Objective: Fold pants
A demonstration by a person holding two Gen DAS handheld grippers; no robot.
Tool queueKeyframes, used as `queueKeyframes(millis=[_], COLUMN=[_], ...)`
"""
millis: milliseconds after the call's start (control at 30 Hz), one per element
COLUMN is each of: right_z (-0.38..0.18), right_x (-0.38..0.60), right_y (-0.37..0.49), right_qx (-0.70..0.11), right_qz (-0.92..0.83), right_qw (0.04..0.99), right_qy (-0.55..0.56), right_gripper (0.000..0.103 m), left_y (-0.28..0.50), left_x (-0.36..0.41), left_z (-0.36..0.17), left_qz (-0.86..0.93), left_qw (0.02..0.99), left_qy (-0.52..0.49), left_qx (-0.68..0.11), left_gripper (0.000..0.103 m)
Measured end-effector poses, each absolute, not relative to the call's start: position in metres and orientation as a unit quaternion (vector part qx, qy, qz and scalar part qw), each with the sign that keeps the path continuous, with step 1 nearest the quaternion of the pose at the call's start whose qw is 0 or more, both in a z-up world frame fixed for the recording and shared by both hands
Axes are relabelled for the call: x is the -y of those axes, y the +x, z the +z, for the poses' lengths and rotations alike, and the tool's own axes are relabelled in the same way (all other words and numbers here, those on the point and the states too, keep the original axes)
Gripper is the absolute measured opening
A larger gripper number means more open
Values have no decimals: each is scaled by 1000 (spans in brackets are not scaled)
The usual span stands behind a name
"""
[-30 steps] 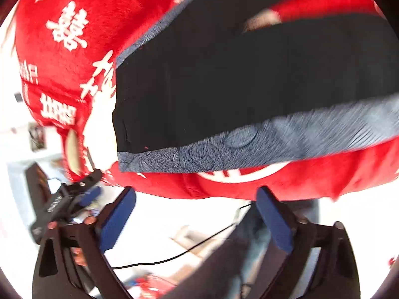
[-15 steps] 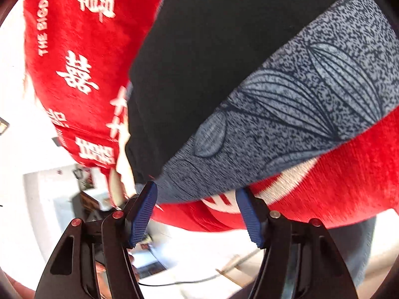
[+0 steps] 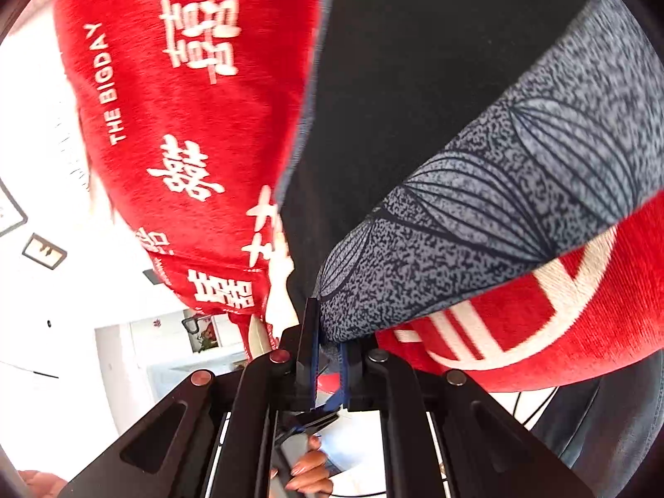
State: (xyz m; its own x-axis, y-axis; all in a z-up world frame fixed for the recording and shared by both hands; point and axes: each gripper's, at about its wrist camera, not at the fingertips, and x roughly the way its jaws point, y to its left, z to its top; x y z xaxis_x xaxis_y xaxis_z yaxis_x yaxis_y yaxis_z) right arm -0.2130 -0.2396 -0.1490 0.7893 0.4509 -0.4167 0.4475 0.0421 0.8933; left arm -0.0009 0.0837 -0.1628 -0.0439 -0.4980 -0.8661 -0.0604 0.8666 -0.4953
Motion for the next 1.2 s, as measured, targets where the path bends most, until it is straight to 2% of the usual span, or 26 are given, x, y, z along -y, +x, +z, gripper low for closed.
queueKeyframes(millis=[133,200,233,267,333,367,567,733,833,1000,1033,1200], right_z=[-137,-137,-137,-137,-137,-137,-107,-77,-82,-126,-136,-189], right_x=[243,244,244,244,245,246,275,327,358,396,401,417], right_y=[-208,-206,-204,-202,-196,-194,-164,-95,-43,30,40,73], right_qx=[-335,-346,-351,-357,-369,-378,-391,-412,-444,-493,-502,-553], right_qz=[2,-1,-2,-4,-7,-10,19,52,62,58,52,29], right_qw=[646,647,647,646,645,646,673,700,699,678,676,656], right_qy=[686,680,677,675,670,664,627,581,557,542,537,512], right_gripper=[8,8,8,8,8,8,8,8,8,9,10,11], left_y=[15,23,27,29,34,38,77,138,176,231,237,252], left_x=[-91,-89,-88,-87,-85,-86,-58,-11,14,54,61,77], left_z=[-168,-170,-171,-172,-169,-164,-94,-72,-83,-138,-148,-161], left_qz=[-139,-127,-128,-133,-129,-128,-165,-176,-173,-143,-134,-107], left_qw=[662,668,667,665,667,668,697,712,724,737,740,742], left_qy=[-236,-231,-229,-231,-223,-226,-219,-210,-196,-149,-138,-130], left_qx=[-697,-695,-697,-698,-699,-697,-663,-647,-638,-643,-644,-648], left_gripper=[102,83,59,41,20,16,16,16,16,17,22,33])
